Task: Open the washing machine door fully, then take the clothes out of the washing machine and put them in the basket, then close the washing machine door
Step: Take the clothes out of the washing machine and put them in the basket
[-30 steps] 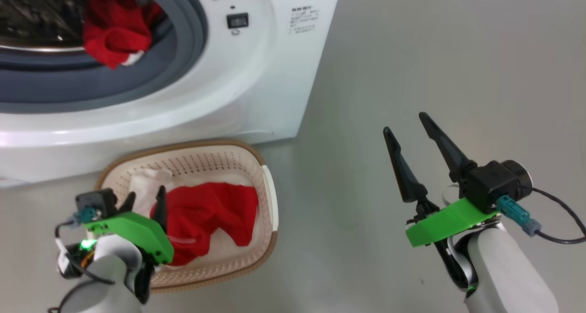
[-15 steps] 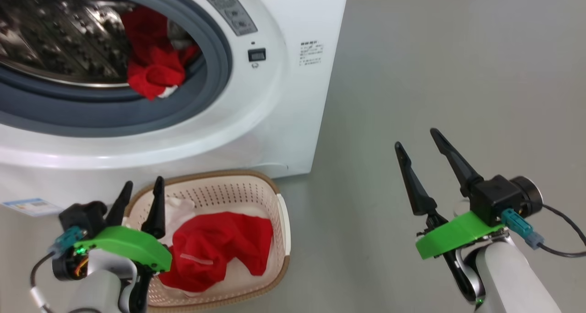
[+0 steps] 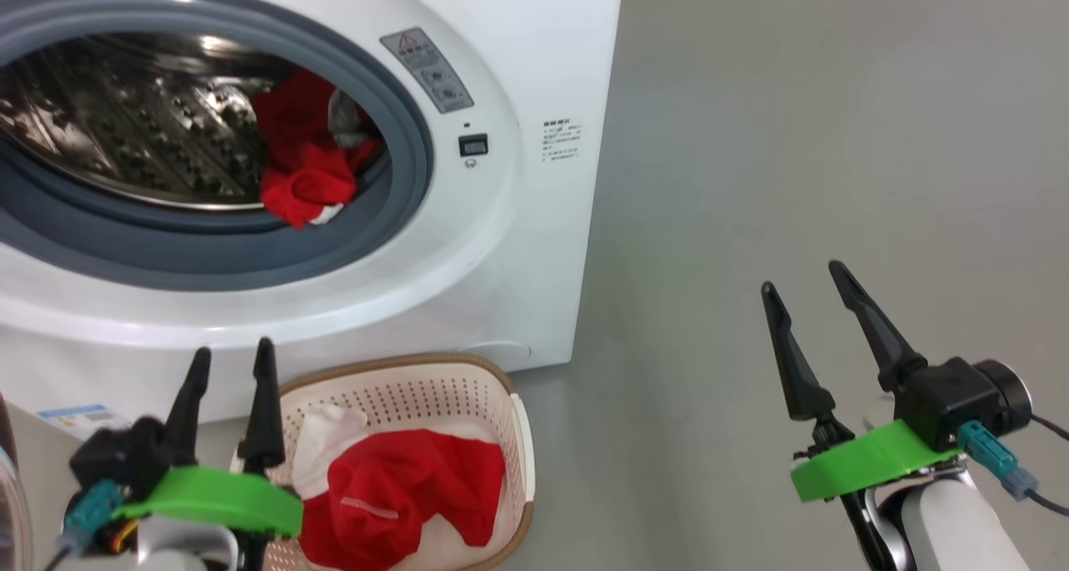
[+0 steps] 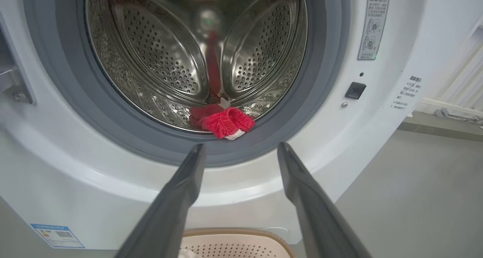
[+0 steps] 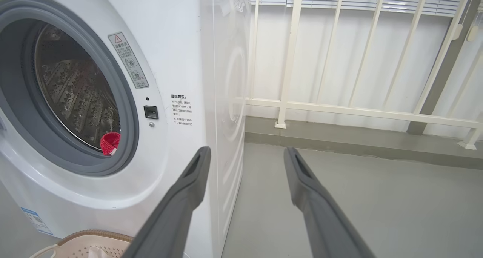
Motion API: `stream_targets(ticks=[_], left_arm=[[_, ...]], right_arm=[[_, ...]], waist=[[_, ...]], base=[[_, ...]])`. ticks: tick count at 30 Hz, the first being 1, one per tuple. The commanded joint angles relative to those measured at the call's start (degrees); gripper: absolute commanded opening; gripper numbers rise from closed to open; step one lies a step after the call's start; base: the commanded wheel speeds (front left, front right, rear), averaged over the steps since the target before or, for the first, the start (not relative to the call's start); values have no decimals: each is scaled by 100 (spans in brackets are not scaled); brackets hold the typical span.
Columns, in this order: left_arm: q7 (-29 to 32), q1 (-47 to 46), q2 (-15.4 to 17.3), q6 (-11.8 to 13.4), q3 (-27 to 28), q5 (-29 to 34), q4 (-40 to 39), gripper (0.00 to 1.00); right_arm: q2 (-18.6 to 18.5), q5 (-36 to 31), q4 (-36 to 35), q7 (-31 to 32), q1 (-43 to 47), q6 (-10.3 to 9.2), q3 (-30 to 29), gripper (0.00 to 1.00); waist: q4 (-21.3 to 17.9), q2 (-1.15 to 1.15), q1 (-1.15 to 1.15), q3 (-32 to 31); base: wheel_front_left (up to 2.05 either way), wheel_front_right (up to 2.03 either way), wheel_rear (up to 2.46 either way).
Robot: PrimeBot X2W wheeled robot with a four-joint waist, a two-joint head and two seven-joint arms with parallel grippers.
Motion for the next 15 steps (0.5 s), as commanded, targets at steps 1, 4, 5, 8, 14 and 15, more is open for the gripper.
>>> stream_targets(ticks=[1,4,5,8,14,15], left_arm=[[-68,176,116,111,234,81,-356,100],[-68,592,88,275,263,172,-774,100],[-69,685,73,314,278,166,-864,100],[-64,877,66,388,302,174,-1022,100],[60,1401,116,566,300,261,-1538,100],[60,1460,141,598,298,302,-1599,100]], right_arm=[[5,-74,-193,-36,65,36,74,100],[5,-66,-229,-36,242,36,8,100],[5,-64,-236,-36,290,36,-5,100],[5,-57,-248,-36,384,36,-25,100],[5,-48,-326,-36,621,36,-60,100],[5,-52,-337,-36,642,36,-58,100]], waist=[[-37,0,0,-146],[-66,0,0,-371],[-72,0,0,-434],[-93,0,0,-555],[-102,0,0,-803],[-105,0,0,-824]], base=[[0,0,0],[0,0,0],[0,0,0],[0,0,0],[0,0,0],[0,0,0]])
